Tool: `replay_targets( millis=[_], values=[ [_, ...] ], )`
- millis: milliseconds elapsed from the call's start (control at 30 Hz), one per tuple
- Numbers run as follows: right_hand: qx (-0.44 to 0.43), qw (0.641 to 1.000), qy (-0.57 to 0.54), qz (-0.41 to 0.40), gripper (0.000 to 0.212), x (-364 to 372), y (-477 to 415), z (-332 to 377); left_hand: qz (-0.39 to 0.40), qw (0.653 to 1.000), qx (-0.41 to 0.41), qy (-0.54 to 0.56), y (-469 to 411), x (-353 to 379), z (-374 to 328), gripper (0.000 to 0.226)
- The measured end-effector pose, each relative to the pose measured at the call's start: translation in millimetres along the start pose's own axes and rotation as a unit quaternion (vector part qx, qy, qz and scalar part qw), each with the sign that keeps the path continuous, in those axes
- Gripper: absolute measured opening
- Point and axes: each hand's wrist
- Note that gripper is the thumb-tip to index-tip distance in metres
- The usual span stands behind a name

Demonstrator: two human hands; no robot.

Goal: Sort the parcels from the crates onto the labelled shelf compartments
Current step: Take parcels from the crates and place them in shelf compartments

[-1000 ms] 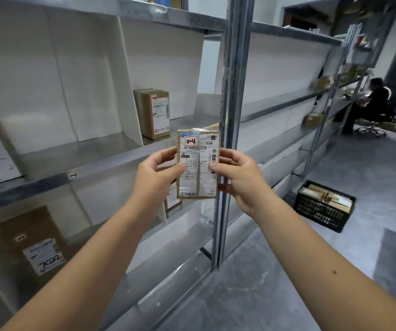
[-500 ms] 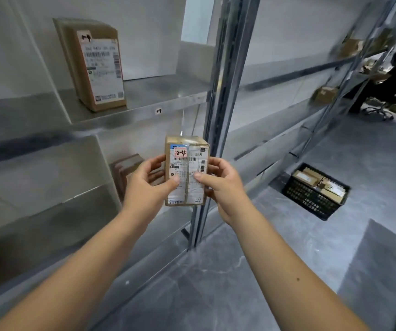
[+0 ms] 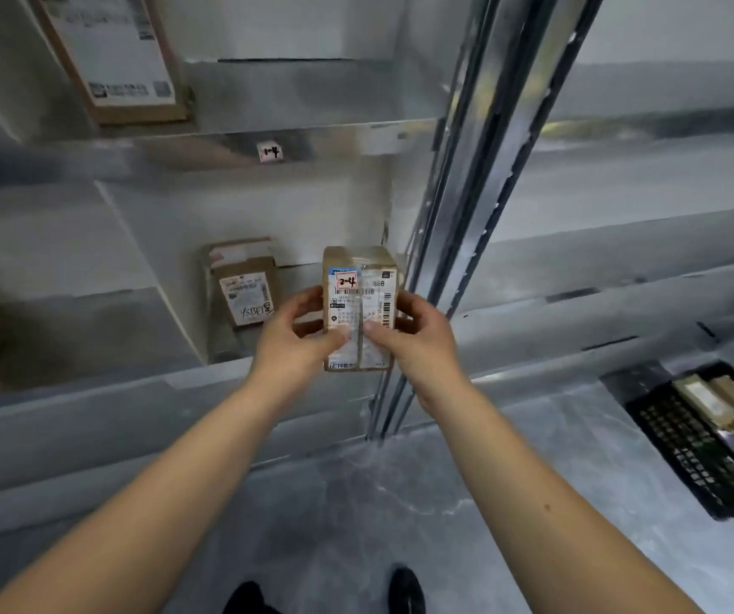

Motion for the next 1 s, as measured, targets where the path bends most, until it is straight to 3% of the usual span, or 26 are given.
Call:
replay_targets(
  millis=[233, 733, 1000],
  values=[
    [-0.032, 0.997, 0.035, 0.063, 0.047, -18, -49, -55, -0.078, 0.997, -0.025, -0.002, -43, 49, 38, 0.051],
    [-0.17, 0.983, 0.062, 0.02, 0.042, 22, -95, -183, -0.104, 0.992, 0.033, 0.058, -132, 54, 134, 0.053],
    [-0.256, 0.964, 0.077, -0.013, 0.04, 35, -116, -213, -0.149, 0.986, 0.074, 0.034, -168, 58, 152, 0.046]
  ],
)
Point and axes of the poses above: each hand's wrist, its own y-axis away from the middle knuckle, its own x-axis out of the palm, z = x × y, and after that the axes turned 11 degrees about -x, right-handed
